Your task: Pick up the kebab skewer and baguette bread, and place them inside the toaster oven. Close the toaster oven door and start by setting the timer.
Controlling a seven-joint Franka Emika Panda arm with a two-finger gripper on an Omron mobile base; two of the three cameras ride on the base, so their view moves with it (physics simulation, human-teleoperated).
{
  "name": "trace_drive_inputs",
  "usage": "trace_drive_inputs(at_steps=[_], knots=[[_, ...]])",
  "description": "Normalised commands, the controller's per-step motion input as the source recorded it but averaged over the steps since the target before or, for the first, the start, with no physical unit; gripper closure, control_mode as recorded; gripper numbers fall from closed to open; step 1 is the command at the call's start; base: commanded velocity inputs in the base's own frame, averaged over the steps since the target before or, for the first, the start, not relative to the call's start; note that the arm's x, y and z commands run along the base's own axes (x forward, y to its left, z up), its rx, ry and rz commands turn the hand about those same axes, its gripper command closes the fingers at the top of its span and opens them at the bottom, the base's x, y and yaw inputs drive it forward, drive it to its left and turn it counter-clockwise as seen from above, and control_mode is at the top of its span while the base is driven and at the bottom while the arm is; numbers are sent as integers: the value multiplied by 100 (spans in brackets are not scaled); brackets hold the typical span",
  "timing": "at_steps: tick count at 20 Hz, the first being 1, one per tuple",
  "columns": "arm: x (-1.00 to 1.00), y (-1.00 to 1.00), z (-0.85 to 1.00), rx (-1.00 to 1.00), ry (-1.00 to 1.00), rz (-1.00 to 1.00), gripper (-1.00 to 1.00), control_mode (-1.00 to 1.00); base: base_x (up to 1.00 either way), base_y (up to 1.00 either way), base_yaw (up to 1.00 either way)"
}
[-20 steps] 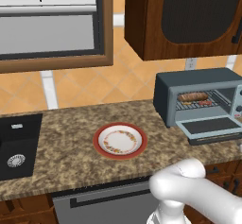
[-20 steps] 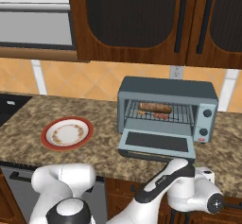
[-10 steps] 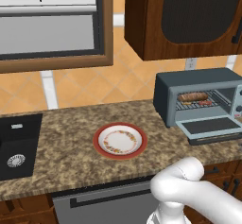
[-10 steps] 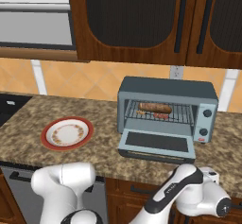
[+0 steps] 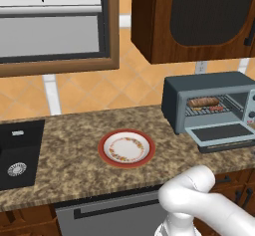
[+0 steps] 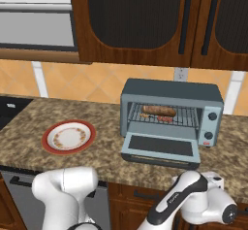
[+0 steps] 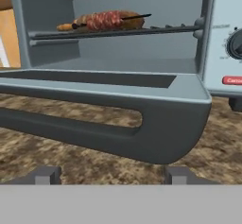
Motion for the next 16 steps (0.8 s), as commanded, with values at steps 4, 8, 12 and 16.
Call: trace_drive_inputs(at_steps=[4,8,12,16], knots=[[16,18,-3,0,-2,0,-100,-100,0,0,0],[14,5,3,0,-4,0,-100,-100,0,0,0],[23,16,19,0,-8,0,-100,-100,0,0,0],[23,28,29,0,-8,0,-100,-100,0,0,0]])
